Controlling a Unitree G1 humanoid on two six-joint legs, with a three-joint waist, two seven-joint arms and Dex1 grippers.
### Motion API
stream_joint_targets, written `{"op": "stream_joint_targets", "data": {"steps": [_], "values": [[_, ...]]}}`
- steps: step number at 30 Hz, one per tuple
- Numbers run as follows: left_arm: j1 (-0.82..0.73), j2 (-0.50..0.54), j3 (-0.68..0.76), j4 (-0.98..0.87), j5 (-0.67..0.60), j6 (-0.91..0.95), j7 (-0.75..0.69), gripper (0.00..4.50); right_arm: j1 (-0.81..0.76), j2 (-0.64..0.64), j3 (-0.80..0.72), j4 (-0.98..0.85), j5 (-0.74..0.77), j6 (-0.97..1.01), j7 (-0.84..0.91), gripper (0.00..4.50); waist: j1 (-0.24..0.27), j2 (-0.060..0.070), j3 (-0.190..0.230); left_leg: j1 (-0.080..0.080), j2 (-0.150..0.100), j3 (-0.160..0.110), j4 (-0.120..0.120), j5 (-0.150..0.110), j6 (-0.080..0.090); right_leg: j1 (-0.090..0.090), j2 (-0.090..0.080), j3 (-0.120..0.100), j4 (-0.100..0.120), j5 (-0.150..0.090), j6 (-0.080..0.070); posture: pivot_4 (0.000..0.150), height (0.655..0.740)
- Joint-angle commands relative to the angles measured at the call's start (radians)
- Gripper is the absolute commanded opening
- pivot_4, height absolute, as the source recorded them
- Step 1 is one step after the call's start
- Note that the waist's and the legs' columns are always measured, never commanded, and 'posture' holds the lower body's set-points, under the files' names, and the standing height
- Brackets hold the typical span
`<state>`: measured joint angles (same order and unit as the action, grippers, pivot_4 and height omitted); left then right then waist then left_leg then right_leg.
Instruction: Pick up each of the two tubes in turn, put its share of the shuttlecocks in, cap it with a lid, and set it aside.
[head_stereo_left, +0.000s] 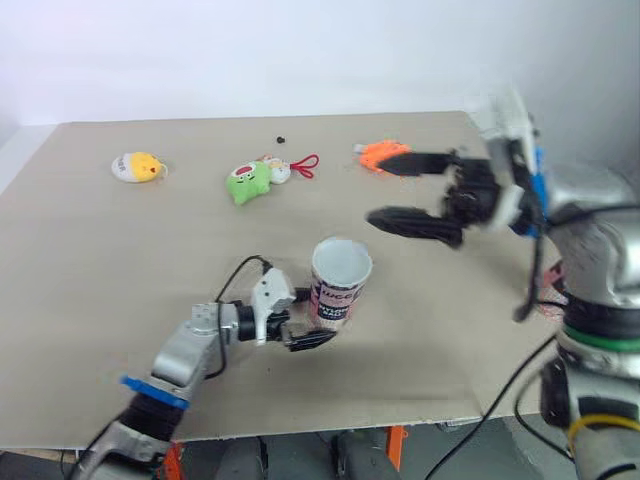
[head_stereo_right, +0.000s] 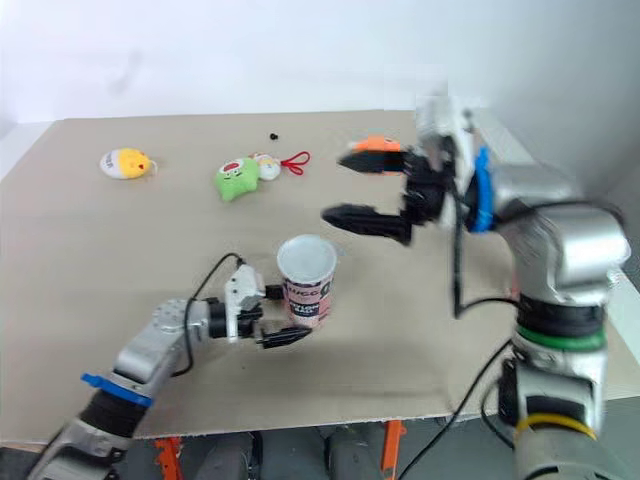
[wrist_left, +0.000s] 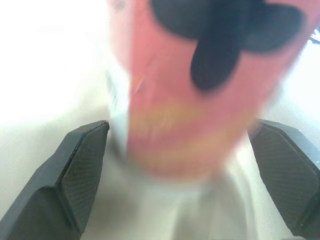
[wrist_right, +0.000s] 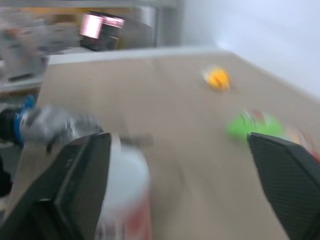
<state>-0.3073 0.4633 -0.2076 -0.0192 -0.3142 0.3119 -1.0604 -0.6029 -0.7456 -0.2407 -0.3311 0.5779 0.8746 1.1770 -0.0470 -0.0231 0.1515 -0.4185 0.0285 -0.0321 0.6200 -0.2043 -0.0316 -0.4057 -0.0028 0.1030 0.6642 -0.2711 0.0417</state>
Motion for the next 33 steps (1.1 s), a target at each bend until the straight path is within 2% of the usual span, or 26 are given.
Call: {"op": "stream_joint_targets", "data": {"steps": [1,4,8,11,16,24,29,33], "values": [[0.014,0.089,0.056,0.023,-0.034,0.029,-0.075,4.5,0.201,-0.036,-0.003,-0.123,-0.025,-0.055,-0.043,4.45,-0.004,0.002,0.001,0.001,0.001,0.001,0.0,0.0,0.001,0.0,0.001,0.001,0.0,-0.002,0.003,0.15,0.74],[-0.025,0.13,0.077,0.007,-0.087,0.079,-0.127,4.5,0.389,0.011,0.073,-0.164,-0.111,-0.187,-0.118,4.45,-0.003,0.001,0.004,0.002,0.001,0.002,0.0,0.0,0.001,0.0,0.002,0.001,0.001,-0.005,0.007,0.15,0.74],[-0.073,0.107,0.05,-0.028,-0.116,0.135,-0.14,4.5,0.482,0.139,0.205,-0.138,-0.204,-0.347,-0.226,4.45,-0.003,-0.001,0.009,0.001,0.001,0.003,0.004,0.001,-0.001,0.0,0.002,0.003,0.002,-0.002,0.009,0.15,0.74],[-0.086,0.066,0.017,-0.048,-0.112,0.149,-0.13,4.5,0.477,0.224,0.276,-0.091,-0.252,-0.421,-0.293,4.45,-0.003,0.001,0.013,-0.002,0.001,0.003,0.009,0.001,-0.001,0.0,0.001,0.003,0.001,0.001,0.012,0.15,0.74],[-0.079,0.024,-0.023,-0.067,-0.101,0.158,-0.111,4.5,0.436,0.298,0.37,-0.008,-0.319,-0.499,-0.351,4.45,0.0,-0.002,0.015,-0.004,0.0,0.003,0.013,0.001,-0.002,0.0,0.001,0.004,0.001,0.002,0.013,0.15,0.74],[-0.068,0.006,-0.026,-0.06,-0.083,0.14,-0.08,4.5,0.412,0.335,0.411,0.018,-0.327,-0.524,-0.38,4.45,0.0,-0.002,0.015,-0.004,0.0,0.002,0.013,0.001,-0.002,0.0,0.001,0.003,0.001,0.002,0.012,0.15,0.74],[-0.097,0.04,0.043,-0.055,-0.105,0.145,-0.07,4.5,0.429,0.325,0.397,0.007,-0.31,-0.52,-0.376,3.1,0.0,-0.002,0.015,-0.004,0.001,0.002,0.013,0.001,-0.002,0.0,0.001,0.003,0.002,0.002,0.012,0.15,0.74],[-0.166,0.051,0.136,-0.039,-0.14,0.148,-0.042,4.5,0.437,0.34,0.328,0.002,-0.275,-0.519,-0.421,3.1,0.0,-0.003,0.015,-0.005,0.001,0.001,0.014,0.001,-0.002,0.0,0.001,0.002,0.002,0.003,0.012,0.15,0.74]]}}
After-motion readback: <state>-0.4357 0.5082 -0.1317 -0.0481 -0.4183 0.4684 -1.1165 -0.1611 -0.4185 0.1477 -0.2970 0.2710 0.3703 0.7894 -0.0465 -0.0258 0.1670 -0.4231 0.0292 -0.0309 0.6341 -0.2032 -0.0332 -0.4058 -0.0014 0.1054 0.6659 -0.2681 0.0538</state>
